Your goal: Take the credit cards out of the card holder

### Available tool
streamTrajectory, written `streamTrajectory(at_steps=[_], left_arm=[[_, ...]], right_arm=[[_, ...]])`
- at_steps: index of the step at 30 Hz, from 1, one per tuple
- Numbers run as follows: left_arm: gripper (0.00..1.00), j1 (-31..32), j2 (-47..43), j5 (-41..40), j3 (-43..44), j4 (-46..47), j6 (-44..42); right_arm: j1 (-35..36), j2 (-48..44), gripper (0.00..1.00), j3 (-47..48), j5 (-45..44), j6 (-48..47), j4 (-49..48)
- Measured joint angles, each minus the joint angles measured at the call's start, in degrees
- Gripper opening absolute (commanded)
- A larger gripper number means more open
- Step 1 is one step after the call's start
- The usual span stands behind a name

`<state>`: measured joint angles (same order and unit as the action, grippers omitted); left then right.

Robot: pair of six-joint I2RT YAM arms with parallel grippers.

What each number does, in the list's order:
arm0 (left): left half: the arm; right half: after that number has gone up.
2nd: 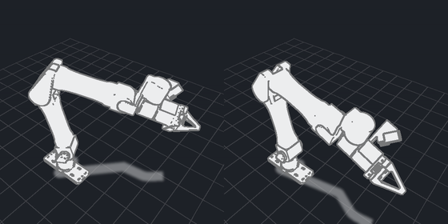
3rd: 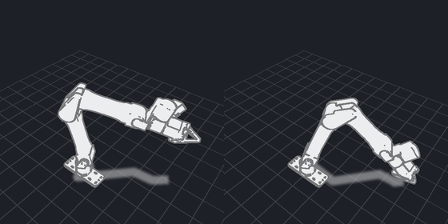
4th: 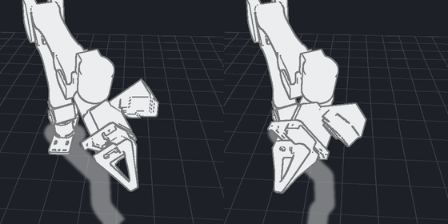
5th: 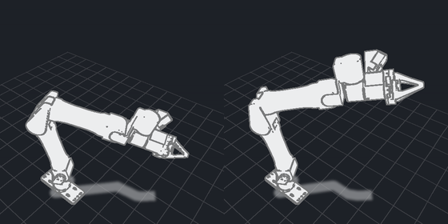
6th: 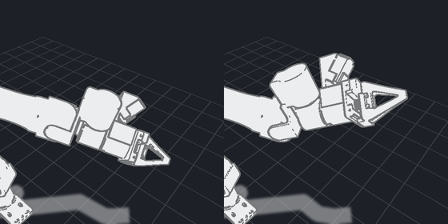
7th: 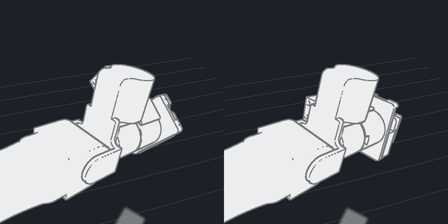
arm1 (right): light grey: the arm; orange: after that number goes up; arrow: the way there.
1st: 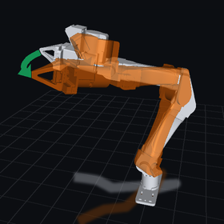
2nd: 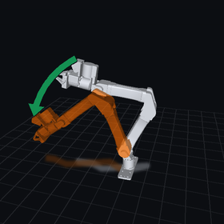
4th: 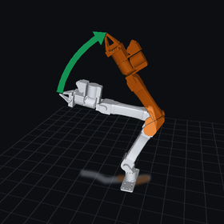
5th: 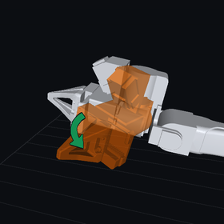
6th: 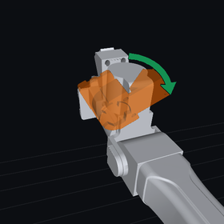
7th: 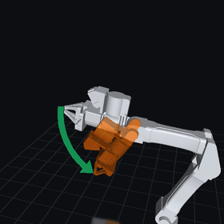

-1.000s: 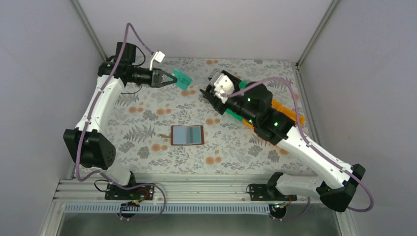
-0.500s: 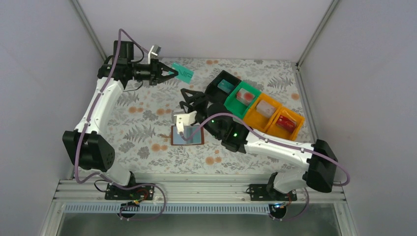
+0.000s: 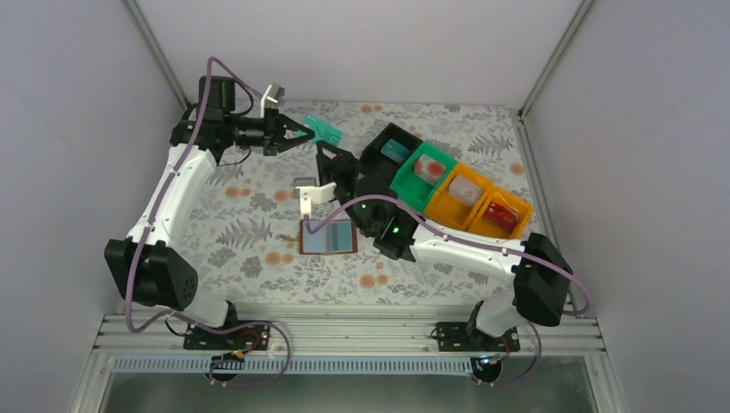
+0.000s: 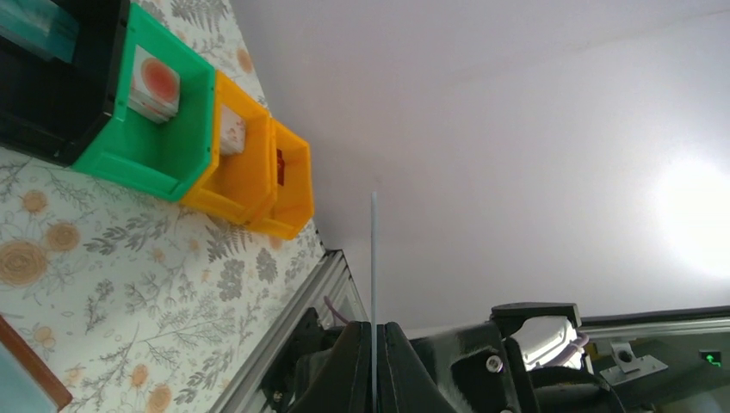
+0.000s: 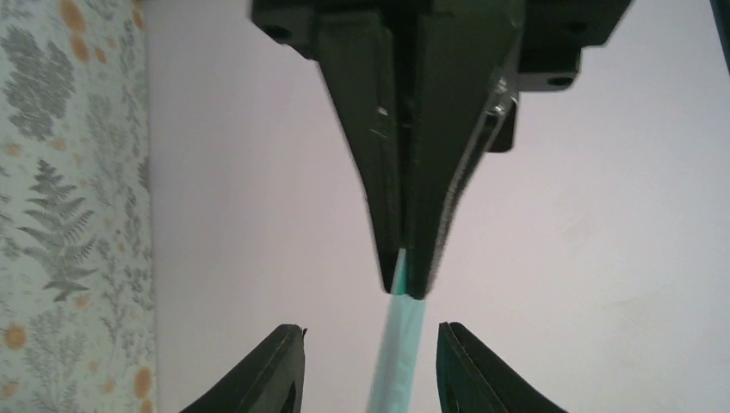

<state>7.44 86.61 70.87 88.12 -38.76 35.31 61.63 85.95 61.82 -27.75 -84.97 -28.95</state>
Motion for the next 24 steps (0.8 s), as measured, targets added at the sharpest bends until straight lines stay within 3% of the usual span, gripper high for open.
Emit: streamTrajectory(at_steps=[3, 9, 14, 15, 17, 18, 24], left_arm=[[0.02, 0.66, -0.66, 0.35, -1.95, 0.96, 0.5], [0.02, 1.7, -0.92, 0.87, -3.54, 2.71, 1.6], [0.03, 2.01, -0.92, 0.81, -3.61, 3.23, 1.86], [0.23, 1.99, -0.92, 0.81, -3.65, 3.39, 1.97], [0.86, 1.99, -0.92, 0.76, -4.0, 4.15, 1.92], [0.98, 2.01, -0.92, 0.85, -4.26, 4.11, 1.97], [1.0, -1.2, -0.55, -0.9, -4.81, 2.75, -2.29]], right_arm=[[-0.52, 0.13, 0.32, 0.42, -1.09, -0.22, -1.07], [-0.92, 0.61, 0.06, 0.76, -2.54, -1.16, -1.44], [-1.14, 0.76, 0.04, 0.9, -2.91, -1.25, -1.38], [-1.18, 0.76, 0.04, 0.98, -2.91, -0.94, -1.2], [-1.4, 0.76, 0.04, 1.4, -2.71, 0.48, -0.13], [-1.68, 0.76, 0.04, 2.12, -2.62, 1.73, 1.03], [-10.12, 0.87, 0.04, 14.62, 3.58, 17.68, 20.63]])
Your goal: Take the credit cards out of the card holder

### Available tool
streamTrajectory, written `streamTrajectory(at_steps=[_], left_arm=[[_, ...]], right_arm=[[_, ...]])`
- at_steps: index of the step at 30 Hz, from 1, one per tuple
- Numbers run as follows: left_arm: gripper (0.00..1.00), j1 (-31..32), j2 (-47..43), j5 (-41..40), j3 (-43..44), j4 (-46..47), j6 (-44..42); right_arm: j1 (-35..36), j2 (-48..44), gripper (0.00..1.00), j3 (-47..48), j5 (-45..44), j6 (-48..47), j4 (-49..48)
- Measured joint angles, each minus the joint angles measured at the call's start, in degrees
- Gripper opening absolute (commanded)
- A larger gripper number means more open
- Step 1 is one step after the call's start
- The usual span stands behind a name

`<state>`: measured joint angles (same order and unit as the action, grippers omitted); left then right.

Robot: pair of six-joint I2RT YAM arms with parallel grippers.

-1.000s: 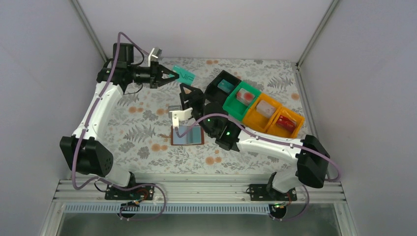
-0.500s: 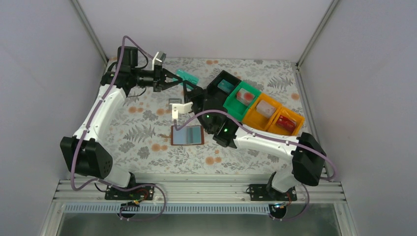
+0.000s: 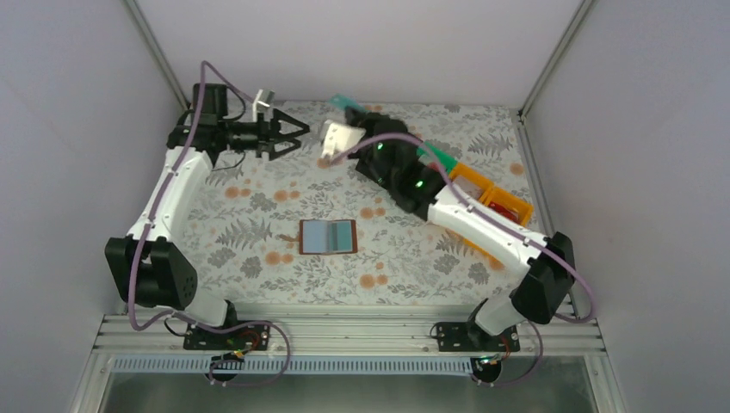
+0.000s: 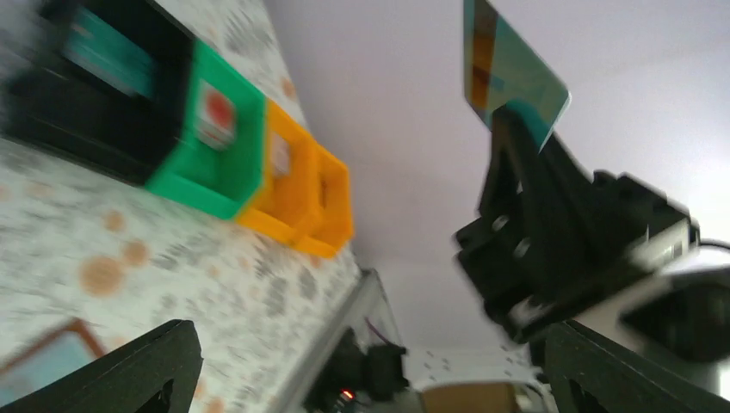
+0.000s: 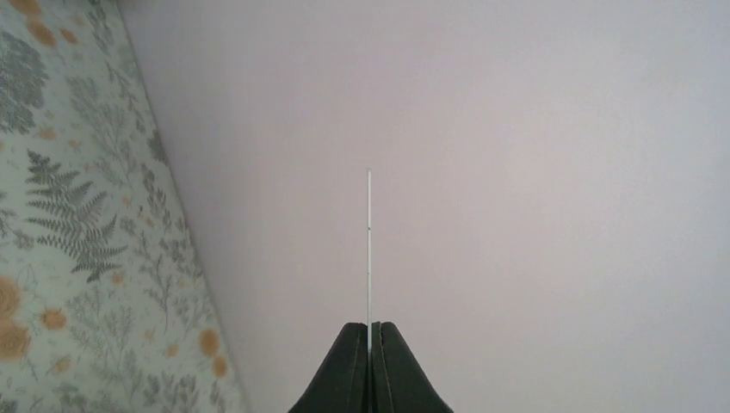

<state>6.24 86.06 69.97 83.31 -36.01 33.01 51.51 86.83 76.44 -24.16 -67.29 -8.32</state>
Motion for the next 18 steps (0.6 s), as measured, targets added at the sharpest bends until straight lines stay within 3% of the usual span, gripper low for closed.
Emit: streamTrajectory(at_steps=[5, 8, 14, 18], left_arm=[[1.0, -8.41, 1.75, -5.03, 0.24, -1.92, -9.09], [1.0, -10.14, 1.9, -8.96, -0.72, -2.82, -14.99], [1.0, -9.88, 1.31, -14.36, -6.91, -3.37, -23.76], [1.0, -10.05, 1.31, -15.45, -8.26, -3.89, -26.45]], right_arm=[[-13.73, 1.33, 0.04, 4.52, 10.97, 11.3, 11.67], [-20.41, 5.79, 0.04, 5.14, 17.29, 14.23, 16.87], [-26.18, 16.24, 0.04, 6.36, 25.81, 14.08, 21.9], [-27.91, 21.81, 0.04, 9.55, 26.99, 12.24, 24.15]])
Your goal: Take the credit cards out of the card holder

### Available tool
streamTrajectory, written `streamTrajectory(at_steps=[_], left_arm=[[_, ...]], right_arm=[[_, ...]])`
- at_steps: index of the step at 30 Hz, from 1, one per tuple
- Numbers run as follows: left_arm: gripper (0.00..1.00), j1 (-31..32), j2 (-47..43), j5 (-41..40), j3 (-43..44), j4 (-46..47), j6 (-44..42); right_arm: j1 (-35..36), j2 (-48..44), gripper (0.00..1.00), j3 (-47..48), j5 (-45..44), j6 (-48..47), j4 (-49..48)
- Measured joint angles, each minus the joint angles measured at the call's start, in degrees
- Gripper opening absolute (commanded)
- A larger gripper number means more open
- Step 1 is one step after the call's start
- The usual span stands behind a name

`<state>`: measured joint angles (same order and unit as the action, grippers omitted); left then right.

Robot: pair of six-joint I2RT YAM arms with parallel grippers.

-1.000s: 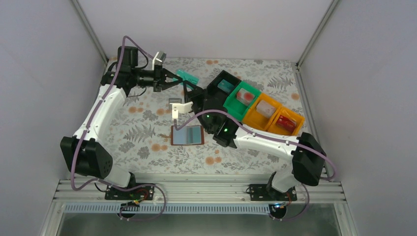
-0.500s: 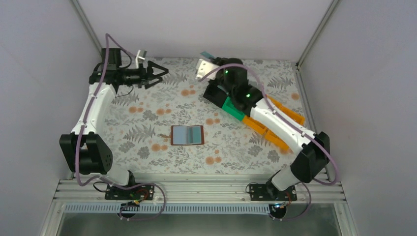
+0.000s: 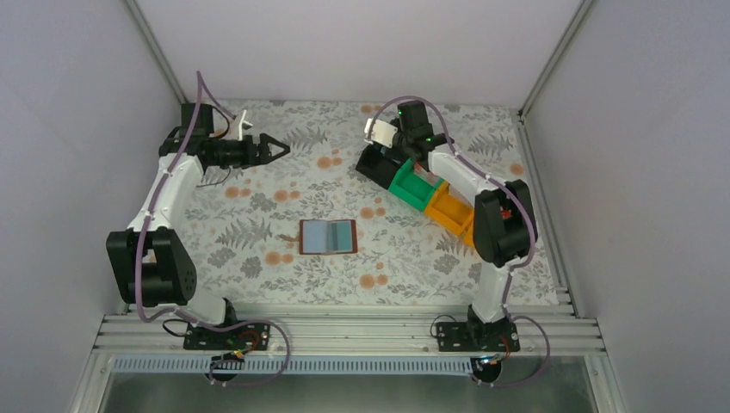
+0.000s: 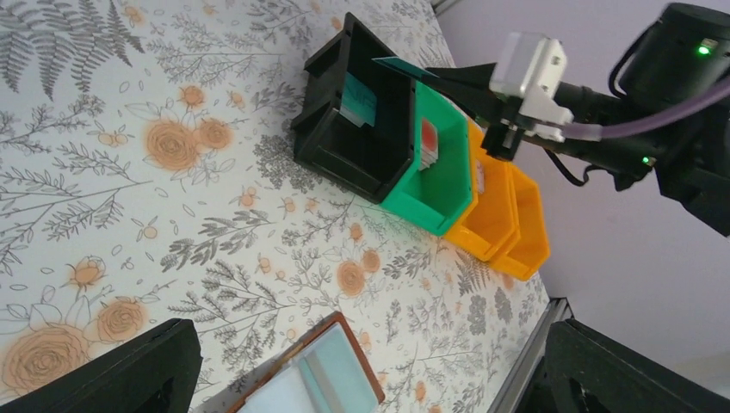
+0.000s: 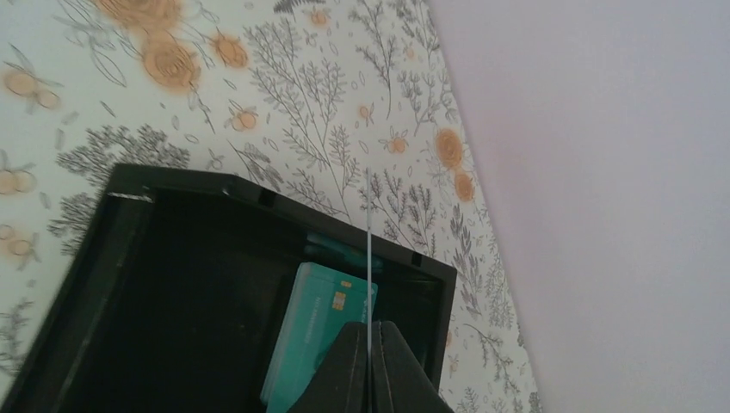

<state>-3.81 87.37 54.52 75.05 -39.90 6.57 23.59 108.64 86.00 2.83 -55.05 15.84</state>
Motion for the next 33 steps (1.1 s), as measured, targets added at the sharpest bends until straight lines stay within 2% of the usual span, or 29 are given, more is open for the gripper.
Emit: streamTrajectory(at_steps=[18, 33], left_arm=[[1.0, -1.01, 1.22, 1.6, 0.24, 0.15, -1.9], [1.0, -1.07, 2.38, 3.15, 0.46, 0.37, -1.95]], right_arm=[[-4.52, 10.19, 0.04, 4.24, -2.19, -1.16, -1.75], [-4.61, 12.85, 0.04, 2.97, -3.56, -2.89, -10.67]])
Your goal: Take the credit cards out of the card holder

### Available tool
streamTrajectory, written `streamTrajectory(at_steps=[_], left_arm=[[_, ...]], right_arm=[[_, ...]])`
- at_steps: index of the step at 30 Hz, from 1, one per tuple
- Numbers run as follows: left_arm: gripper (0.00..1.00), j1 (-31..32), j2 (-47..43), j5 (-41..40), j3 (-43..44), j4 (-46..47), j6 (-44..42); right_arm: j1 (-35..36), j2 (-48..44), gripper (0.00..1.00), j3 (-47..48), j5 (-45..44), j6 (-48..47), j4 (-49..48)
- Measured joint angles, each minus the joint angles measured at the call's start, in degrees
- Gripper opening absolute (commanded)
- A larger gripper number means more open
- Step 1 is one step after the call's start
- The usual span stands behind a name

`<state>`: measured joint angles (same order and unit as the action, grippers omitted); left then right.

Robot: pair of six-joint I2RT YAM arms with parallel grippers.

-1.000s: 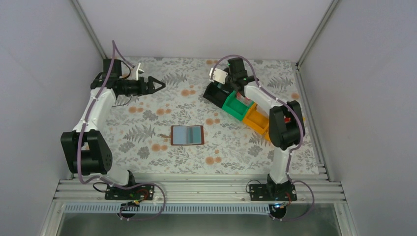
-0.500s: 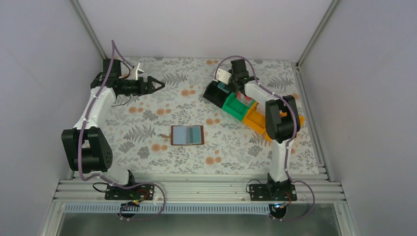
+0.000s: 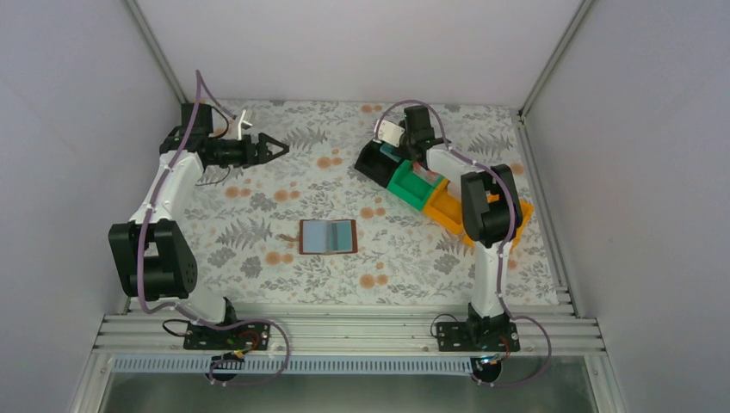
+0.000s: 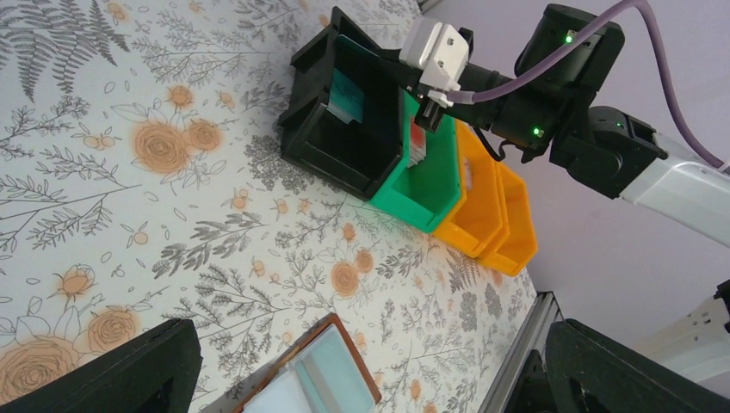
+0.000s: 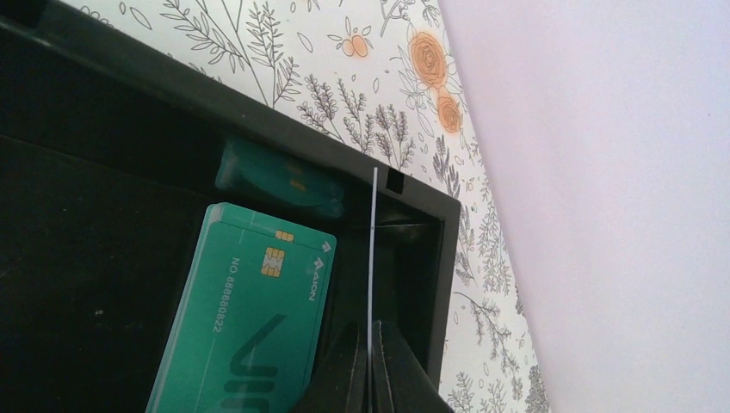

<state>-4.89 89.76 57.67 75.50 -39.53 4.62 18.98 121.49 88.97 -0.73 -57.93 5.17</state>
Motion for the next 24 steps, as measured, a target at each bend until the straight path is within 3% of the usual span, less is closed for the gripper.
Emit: streamTrajectory(at_steps=[7, 11, 16, 24], left_arm=[[1.0, 0.0, 0.0, 0.04, 0.0, 0.0, -0.15], [1.0, 0.0, 0.0, 0.22, 0.0, 0.0, -0.15], [1.0, 0.0, 0.0, 0.66, 0.0, 0.0, -0.2], [1.0, 0.0, 0.0, 1.07, 0.02, 0.0, -0.57]], right_arm=[[-0.04, 0.57, 0.05, -0.59, 1.97, -1.73, -0.9], [-0.07, 1.68, 0.1, -0.28, 3.48, -1.95, -0.22], [-0.31, 2.73, 0.29, 1.2, 3.93, -1.75, -0.5], [-0.31, 2.89, 0.47, 2.34, 4.15, -1.9, -0.28]])
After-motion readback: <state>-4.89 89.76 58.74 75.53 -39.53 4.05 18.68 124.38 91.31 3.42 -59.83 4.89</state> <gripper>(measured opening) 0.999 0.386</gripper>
